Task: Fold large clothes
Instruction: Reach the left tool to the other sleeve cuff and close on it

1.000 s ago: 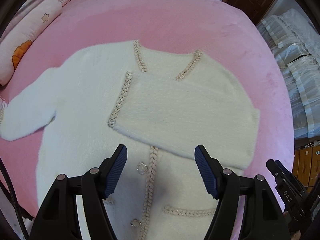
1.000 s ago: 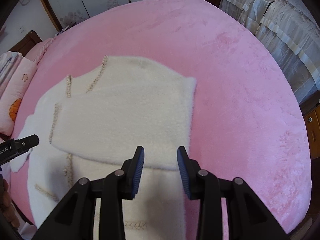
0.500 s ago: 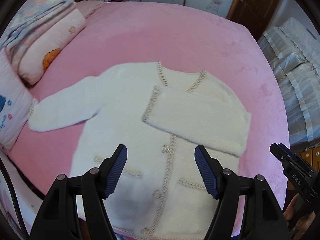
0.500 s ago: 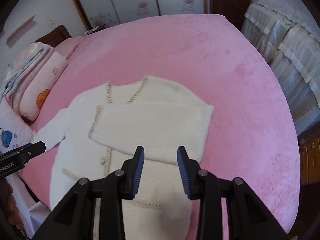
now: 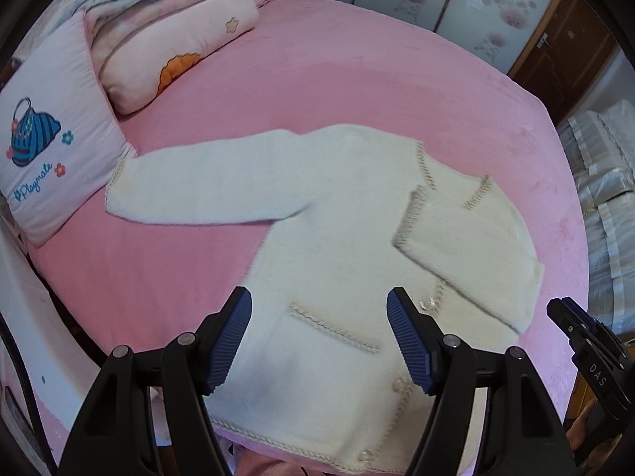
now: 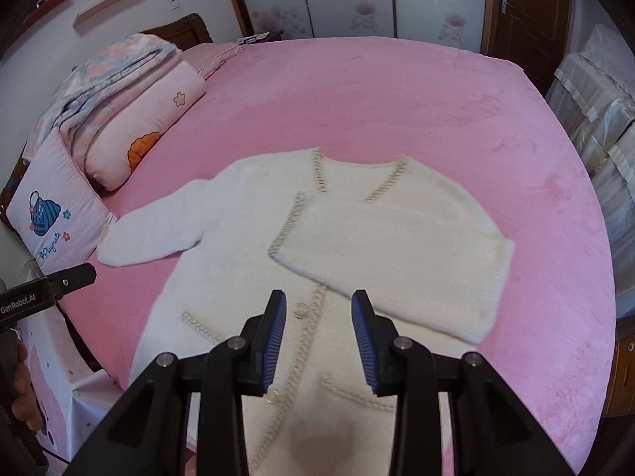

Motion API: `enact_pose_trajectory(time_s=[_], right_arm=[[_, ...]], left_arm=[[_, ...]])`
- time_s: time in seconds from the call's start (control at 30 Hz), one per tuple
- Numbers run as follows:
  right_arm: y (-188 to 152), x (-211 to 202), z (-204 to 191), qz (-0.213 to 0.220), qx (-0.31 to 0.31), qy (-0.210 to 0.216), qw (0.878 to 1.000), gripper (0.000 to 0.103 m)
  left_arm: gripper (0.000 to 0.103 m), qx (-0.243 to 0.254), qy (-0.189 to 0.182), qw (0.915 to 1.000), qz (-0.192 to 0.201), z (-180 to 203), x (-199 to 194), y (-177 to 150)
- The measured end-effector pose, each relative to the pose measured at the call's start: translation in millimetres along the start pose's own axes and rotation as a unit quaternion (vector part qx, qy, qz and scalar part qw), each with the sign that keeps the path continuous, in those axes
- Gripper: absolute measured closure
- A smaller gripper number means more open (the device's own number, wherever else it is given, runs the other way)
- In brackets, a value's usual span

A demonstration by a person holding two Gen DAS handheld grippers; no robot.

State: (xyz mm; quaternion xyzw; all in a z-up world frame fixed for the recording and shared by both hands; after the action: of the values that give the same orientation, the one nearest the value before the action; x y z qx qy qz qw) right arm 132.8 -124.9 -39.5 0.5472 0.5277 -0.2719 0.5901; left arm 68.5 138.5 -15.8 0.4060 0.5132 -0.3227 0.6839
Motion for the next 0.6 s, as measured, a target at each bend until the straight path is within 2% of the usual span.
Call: enact_pose_trajectory(time_s=[0.23,0.37,0.5,0.6], right_arm=[[30.1,43.2,-86.6,-0.010,0.012,-0.015,1.000,0.069],[51.2,75.5,-134.2,-0.013,0.010,-0.013,1.000,0.069],[70.0,110.5,-178.2,-0.026,-0.001,-0.005,1.000,0.069],[77.3,132.6,-207.6,-0.038,-0.005,-0.004,0.999,0.069]], left_arm=[[0.034,-0.016,-0.011,0.9992,-0.036,-94.6,53.9,48.1],[0.034,-0.055,-0.027,0.9963,-0.059,-156.6,93.5,70.0],[0.034,-0.138,-0.074,0.9844,-0.079,-227.7,138.4,81.6],[0.034,-0.213,-0.110,0.9679,-0.074,-281.5,168.0,86.0]])
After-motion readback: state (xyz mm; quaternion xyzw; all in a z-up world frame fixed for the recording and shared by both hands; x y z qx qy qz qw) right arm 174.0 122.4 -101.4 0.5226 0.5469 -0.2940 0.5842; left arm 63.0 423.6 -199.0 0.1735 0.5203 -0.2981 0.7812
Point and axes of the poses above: each gripper's, at about its wrist camera, not at the fingertips, and x roughly the way its jaws point, z to its right, y to its top, the point moved 2 cm from there along x, roughly the way its jaws point, and after that the axes turned 8 degrees about -z, right-handed, at the moved point
